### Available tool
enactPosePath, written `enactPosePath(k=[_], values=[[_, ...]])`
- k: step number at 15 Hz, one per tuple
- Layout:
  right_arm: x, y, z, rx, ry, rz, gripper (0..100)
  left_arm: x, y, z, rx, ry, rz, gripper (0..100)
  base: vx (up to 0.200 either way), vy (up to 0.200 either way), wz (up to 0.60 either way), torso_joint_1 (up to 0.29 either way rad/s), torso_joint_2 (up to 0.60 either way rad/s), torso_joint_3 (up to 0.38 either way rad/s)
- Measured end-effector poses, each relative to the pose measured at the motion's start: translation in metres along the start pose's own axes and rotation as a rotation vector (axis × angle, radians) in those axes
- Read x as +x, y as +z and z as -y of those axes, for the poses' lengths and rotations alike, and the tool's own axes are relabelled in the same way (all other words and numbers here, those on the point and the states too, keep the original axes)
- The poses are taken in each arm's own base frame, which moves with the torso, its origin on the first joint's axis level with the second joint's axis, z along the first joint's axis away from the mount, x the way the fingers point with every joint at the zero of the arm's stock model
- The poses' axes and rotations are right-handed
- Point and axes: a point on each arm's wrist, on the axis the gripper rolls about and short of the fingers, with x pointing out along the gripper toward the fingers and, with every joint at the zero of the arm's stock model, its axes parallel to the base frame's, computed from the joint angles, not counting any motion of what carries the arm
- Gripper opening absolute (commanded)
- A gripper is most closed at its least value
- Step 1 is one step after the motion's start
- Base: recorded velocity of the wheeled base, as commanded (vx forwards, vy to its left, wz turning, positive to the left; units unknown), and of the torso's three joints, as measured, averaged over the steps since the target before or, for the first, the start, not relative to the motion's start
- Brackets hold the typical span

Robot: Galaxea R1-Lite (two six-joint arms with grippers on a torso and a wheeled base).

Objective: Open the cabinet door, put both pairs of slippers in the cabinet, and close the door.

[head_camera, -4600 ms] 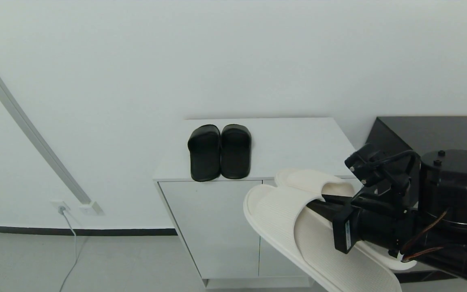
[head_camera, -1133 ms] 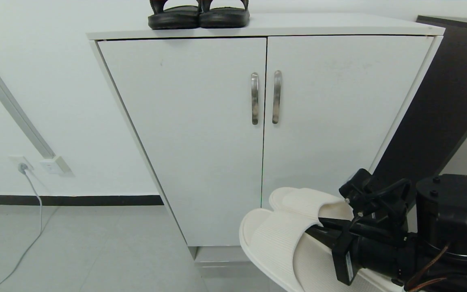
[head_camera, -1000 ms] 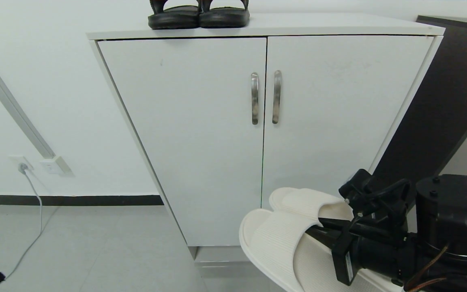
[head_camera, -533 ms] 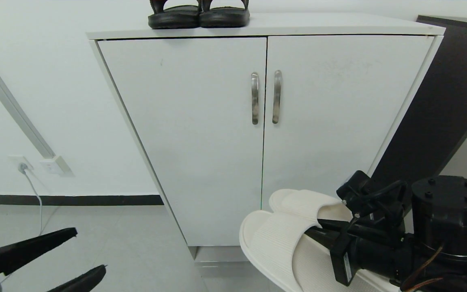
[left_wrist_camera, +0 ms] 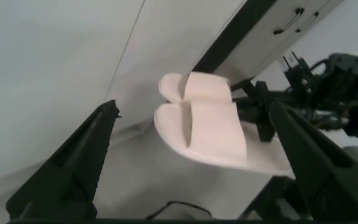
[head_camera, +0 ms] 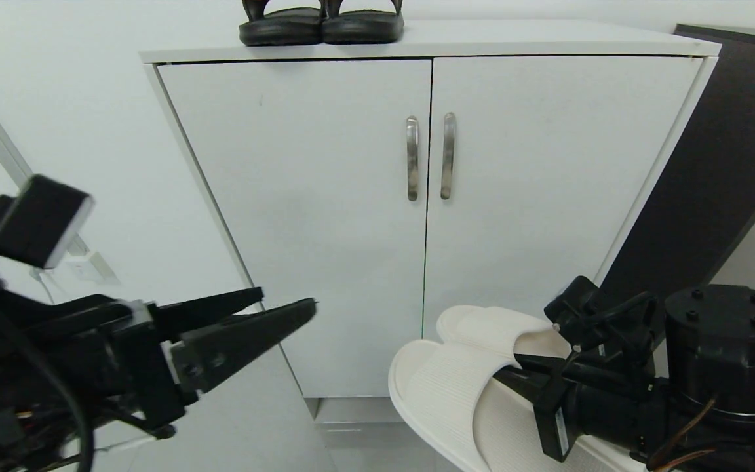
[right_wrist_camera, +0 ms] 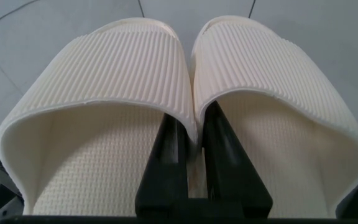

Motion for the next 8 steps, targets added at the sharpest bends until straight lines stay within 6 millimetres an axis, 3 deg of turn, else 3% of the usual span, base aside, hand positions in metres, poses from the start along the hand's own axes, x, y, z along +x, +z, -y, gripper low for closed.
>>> enactPosePath(k=[8], values=[[-0.001,-0.002,0.000,0.000,0.009,-0.007,0,0.111,0.041,0.051,0.019,-0.292,-0.021,100,0.000,0.000,0.00,0.000,0.00,0.000]])
